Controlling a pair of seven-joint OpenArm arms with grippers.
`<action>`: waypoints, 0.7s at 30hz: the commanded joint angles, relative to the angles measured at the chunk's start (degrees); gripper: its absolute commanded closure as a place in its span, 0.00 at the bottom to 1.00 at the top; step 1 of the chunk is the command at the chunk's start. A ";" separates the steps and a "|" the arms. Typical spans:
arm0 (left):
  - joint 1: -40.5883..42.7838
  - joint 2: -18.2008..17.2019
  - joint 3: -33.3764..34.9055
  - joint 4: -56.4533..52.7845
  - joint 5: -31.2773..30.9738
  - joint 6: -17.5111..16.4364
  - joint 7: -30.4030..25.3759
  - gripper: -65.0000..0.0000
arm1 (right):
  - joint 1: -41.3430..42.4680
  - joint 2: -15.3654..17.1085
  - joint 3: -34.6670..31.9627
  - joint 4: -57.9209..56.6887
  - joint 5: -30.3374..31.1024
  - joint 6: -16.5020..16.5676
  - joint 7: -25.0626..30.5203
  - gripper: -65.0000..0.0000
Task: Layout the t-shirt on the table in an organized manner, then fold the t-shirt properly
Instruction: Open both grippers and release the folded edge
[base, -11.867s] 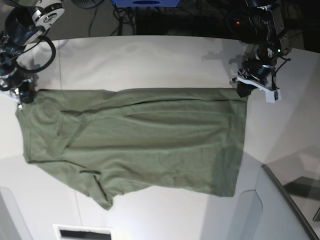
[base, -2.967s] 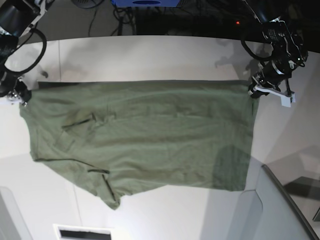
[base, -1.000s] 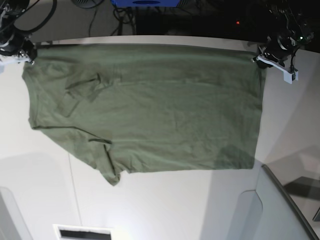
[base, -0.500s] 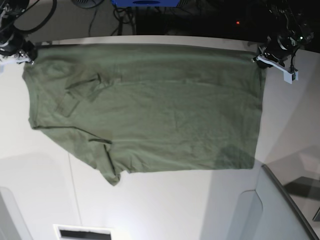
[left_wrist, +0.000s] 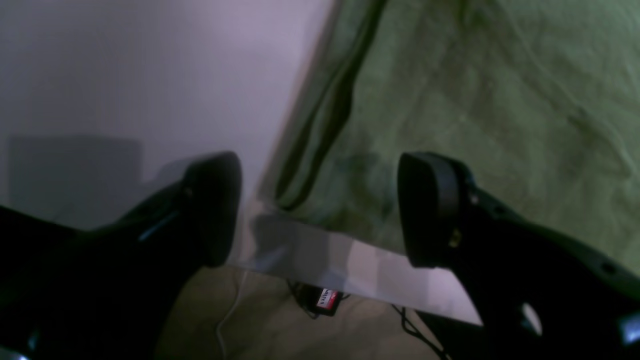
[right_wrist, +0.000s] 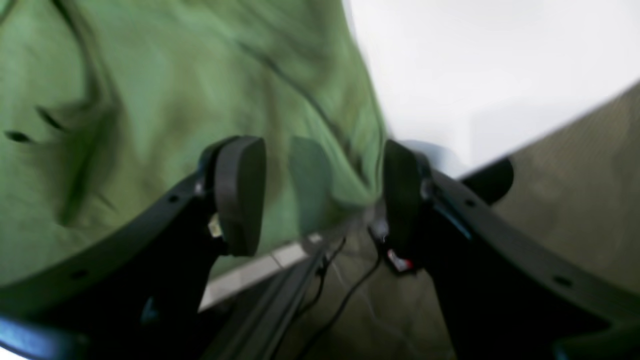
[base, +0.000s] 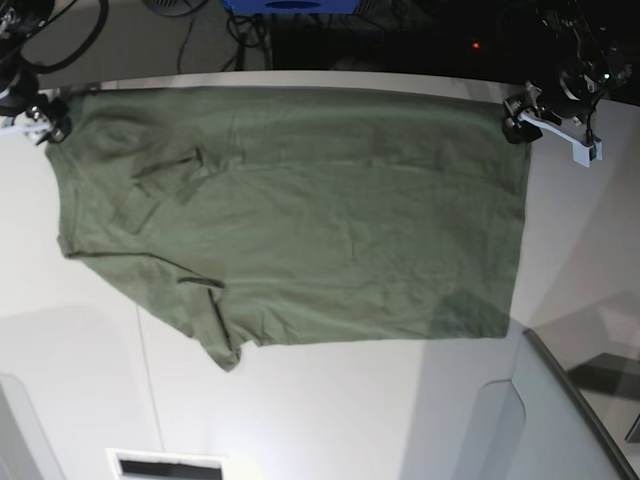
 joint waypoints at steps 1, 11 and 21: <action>0.57 -1.61 -0.45 0.41 -0.34 0.33 -0.67 0.27 | 0.03 0.76 0.43 1.59 0.75 0.18 0.47 0.46; -0.84 -3.64 -14.07 1.56 -0.52 4.81 -0.93 0.27 | 1.70 2.61 7.29 3.08 0.32 0.27 0.47 0.46; -0.93 -7.15 -3.87 16.06 -2.10 -7.41 -1.10 0.72 | 8.56 10.43 -8.18 0.36 0.32 0.54 0.56 0.46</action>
